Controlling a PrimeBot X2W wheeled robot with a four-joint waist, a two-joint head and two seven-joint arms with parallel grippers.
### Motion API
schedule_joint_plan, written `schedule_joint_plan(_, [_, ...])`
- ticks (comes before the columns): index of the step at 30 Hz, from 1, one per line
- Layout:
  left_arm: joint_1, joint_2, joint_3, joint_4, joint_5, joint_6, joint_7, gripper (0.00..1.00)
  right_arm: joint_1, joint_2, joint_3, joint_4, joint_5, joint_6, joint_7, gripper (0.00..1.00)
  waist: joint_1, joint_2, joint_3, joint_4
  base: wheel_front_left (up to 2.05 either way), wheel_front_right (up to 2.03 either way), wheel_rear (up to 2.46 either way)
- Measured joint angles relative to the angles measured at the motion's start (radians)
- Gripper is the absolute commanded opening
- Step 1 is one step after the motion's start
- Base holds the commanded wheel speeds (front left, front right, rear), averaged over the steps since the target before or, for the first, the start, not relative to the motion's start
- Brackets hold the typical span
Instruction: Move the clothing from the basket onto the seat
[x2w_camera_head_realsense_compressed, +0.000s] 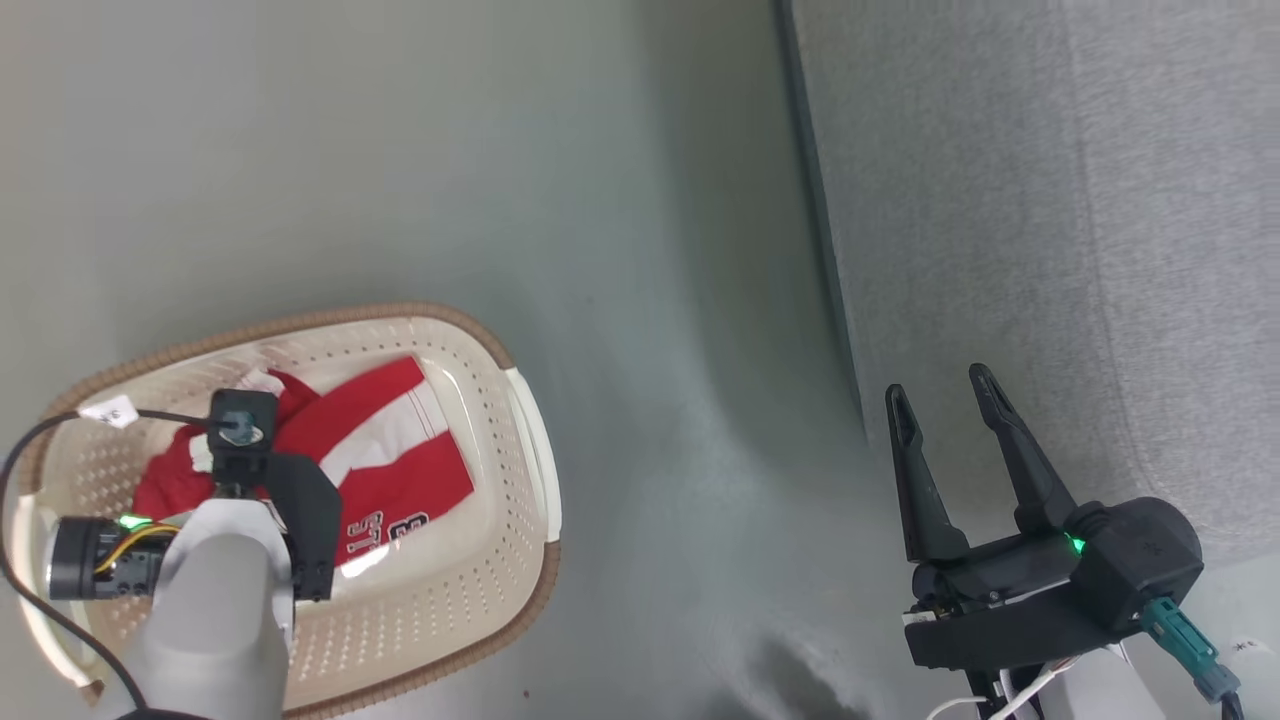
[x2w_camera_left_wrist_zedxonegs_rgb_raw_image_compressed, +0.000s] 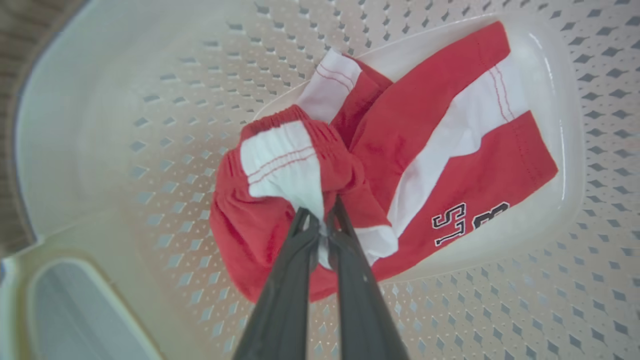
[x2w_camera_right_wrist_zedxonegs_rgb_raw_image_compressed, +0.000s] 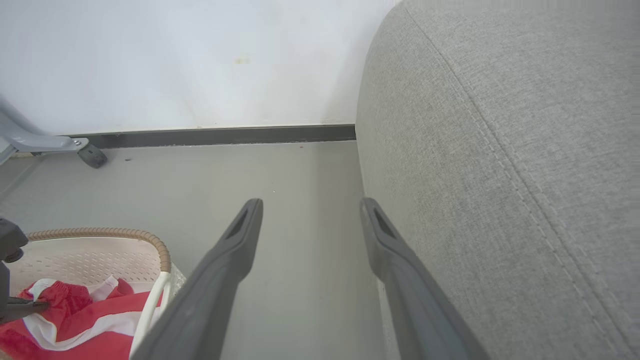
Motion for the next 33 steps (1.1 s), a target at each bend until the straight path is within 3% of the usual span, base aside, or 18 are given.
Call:
schedule_joint_plan(7, [0.034, -0.017, -0.011, 0.001, 0.001, -0.011, -0.059, 0.0, -0.008, 0.0, -0.015, 0.036, 0.01, 0.008, 0.0, 1.0, -0.0001, 0.0, -0.084, 0.004, 0.0, 0.0, 0.0])
schedule_joint_plan(13, [0.063, -0.027, -0.043, -0.003, 0.016, -0.046, -0.146, 0.0, -0.024, 0.0, -0.027, 0.07, 0.028, 0.01, 0.0, 1.0, -0.0001, 0.0, -0.171, 0.014, 0.0, 0.0, 0.0])
schedule_joint_plan(28, [0.164, -0.048, -0.064, -0.058, -0.002, -0.116, -0.43, 0.0, 0.004, -0.001, -0.052, 0.157, 0.044, 0.026, 0.0, 1.0, 0.0, -0.0001, -0.393, 0.067, 0.0, 0.0, 0.0])
schedule_joint_plan(33, [0.204, -0.056, -0.073, -0.097, -0.012, -0.146, -0.437, 0.0, 0.029, -0.006, -0.052, 0.179, 0.044, 0.035, 0.0, 1.0, 0.0, -0.0001, -0.467, 0.093, 0.0, 0.0, 0.0])
